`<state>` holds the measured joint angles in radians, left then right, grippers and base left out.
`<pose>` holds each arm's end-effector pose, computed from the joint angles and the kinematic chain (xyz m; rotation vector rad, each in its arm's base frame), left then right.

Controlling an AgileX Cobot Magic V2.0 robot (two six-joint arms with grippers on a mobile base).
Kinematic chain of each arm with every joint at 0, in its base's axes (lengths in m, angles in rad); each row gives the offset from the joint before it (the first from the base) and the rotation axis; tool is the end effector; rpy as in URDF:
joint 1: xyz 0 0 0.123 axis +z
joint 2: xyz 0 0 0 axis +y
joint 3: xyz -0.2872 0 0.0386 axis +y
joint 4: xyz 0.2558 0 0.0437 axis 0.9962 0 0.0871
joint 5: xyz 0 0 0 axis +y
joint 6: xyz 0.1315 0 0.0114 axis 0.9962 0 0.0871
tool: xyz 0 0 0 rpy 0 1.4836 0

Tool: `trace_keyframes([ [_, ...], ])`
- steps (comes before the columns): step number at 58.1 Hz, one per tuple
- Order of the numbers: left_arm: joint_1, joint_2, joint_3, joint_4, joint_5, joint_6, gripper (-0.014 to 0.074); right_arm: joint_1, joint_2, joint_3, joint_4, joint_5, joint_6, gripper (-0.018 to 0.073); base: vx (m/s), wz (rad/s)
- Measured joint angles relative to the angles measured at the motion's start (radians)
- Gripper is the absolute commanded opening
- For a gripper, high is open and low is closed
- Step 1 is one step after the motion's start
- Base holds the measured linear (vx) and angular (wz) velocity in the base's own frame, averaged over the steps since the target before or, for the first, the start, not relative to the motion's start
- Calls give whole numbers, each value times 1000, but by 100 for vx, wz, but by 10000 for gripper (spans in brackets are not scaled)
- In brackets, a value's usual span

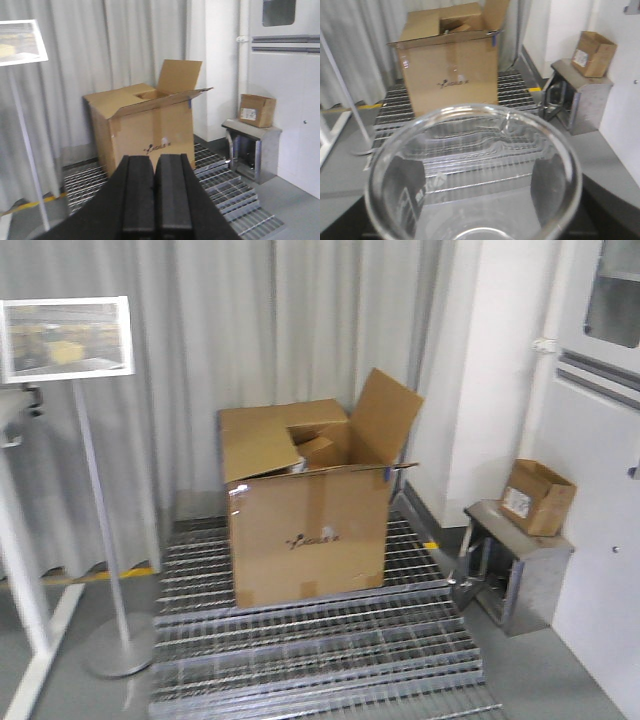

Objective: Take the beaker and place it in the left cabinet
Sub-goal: 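Drive the base toward the grey cabinet with the open glass door, then align the base in front of the shelf holding the blue tray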

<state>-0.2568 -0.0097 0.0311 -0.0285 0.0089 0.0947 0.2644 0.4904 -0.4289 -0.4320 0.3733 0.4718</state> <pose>0.0976 -0.0257 0.2044 0.2439 1.4961 -0.1529 0.1470 0.0189 0.2796 -0.0818 1.8820 0.0820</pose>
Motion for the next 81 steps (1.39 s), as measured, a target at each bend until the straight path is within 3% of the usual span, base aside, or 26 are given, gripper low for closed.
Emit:
trace_keyframes([
  [40,0,0,0,0,0,0,1,0,0,0,0,0,0,-6,46,-65],
  [81,0,0,0,0,0,0,1,0,0,0,0,0,0,-6,27,-74],
])
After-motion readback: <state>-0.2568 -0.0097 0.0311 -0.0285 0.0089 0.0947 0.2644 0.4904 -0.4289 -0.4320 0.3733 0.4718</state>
